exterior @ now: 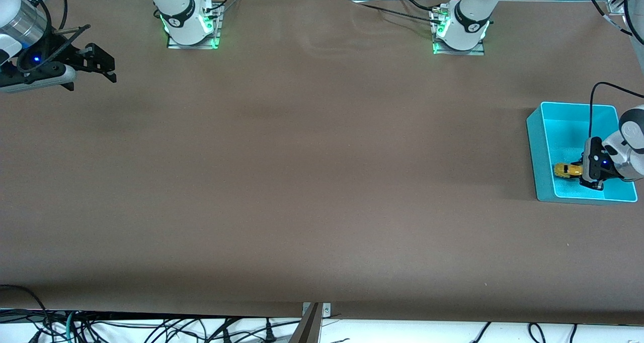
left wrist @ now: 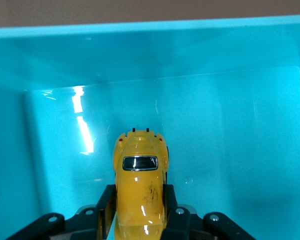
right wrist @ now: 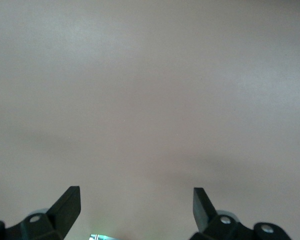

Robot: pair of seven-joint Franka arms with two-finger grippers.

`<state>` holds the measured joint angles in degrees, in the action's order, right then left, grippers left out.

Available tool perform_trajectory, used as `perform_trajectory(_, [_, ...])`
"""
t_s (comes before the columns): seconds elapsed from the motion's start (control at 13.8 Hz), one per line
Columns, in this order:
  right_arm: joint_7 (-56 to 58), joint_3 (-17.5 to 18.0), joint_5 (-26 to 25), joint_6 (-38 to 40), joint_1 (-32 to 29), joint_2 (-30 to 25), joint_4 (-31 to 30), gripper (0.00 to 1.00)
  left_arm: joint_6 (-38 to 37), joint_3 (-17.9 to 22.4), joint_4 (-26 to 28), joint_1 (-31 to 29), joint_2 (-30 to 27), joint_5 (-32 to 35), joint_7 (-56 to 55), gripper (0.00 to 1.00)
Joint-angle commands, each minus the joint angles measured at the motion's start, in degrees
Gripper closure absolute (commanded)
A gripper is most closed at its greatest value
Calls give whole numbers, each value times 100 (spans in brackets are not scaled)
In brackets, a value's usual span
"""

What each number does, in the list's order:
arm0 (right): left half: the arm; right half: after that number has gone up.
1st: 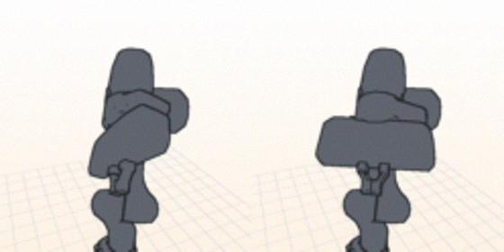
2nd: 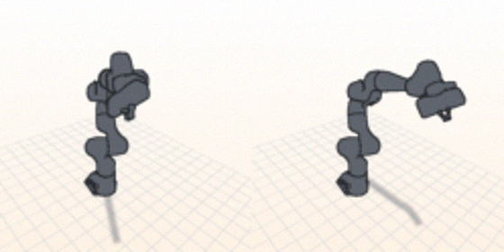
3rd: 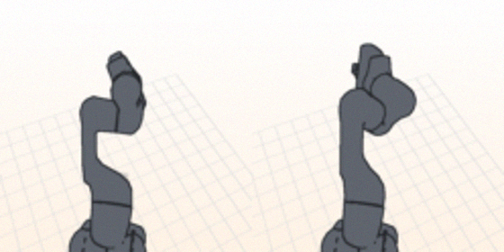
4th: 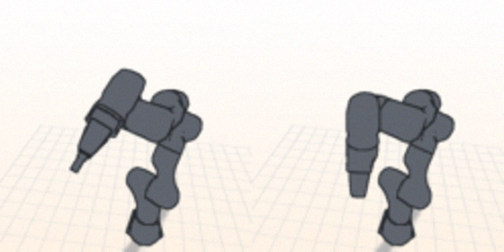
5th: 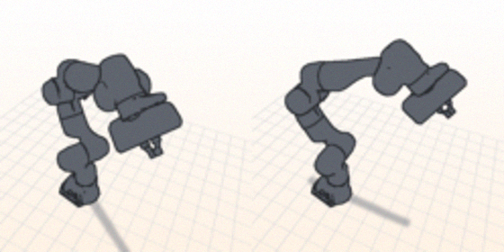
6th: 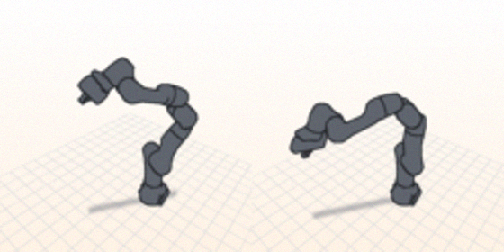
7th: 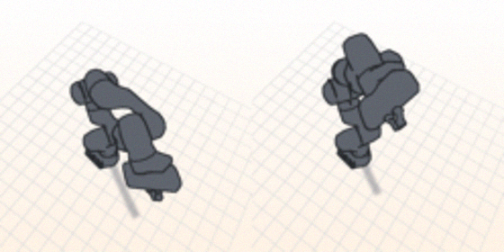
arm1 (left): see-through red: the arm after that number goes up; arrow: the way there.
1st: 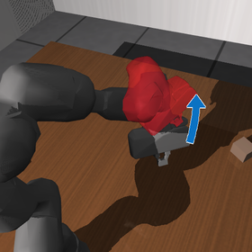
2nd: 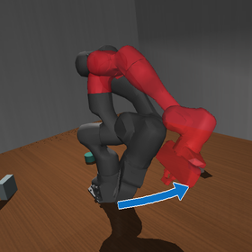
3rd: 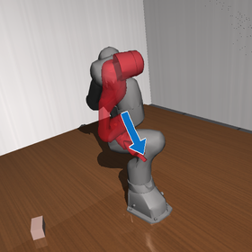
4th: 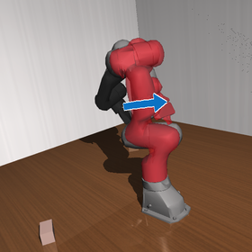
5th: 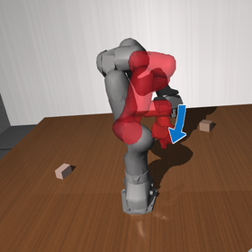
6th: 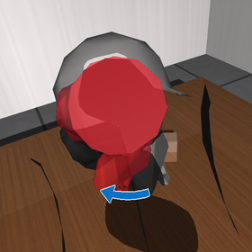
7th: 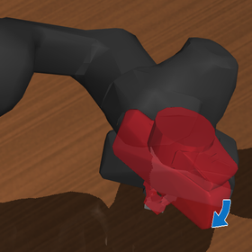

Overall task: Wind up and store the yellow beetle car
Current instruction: 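Lower the car into the blue bin and open the left gripper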

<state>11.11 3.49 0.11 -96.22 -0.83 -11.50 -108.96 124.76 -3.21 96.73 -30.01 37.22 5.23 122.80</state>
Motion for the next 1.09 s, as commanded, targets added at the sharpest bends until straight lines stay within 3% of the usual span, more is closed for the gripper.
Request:
perform_trajectory(0.0, [-118, -59, -99, 77, 92, -19, 15, 0, 75, -4, 56, -23, -13, -118, 78, 89])
perform_trajectory(0.22, [-118, -59, -99, 69, 92, -19, 6, 0, -4, -4, 47, -23, -65, -110, 78, 39])
perform_trajectory(0.29, [-118, -59, -99, 69, 101, -19, 15, 0, -30, -13, 39, -23, -74, -118, 69, 10])
perform_trajectory(0.36, [-118, -59, -99, 69, 101, -19, 6, 0, -117, -13, 4, -14, -83, -127, 51, 0])
perform_trajectory(0.73, [-118, -59, -90, 130, 127, -19, 32, 0, -1232, -21, -76, 143, -653, -119, -992, 0])
perform_trajectory(1.02, [-144, -59, -37, 322, 145, -19, 94, 0, -2348, -13, -224, 757, -1400, -110, -2494, 0])
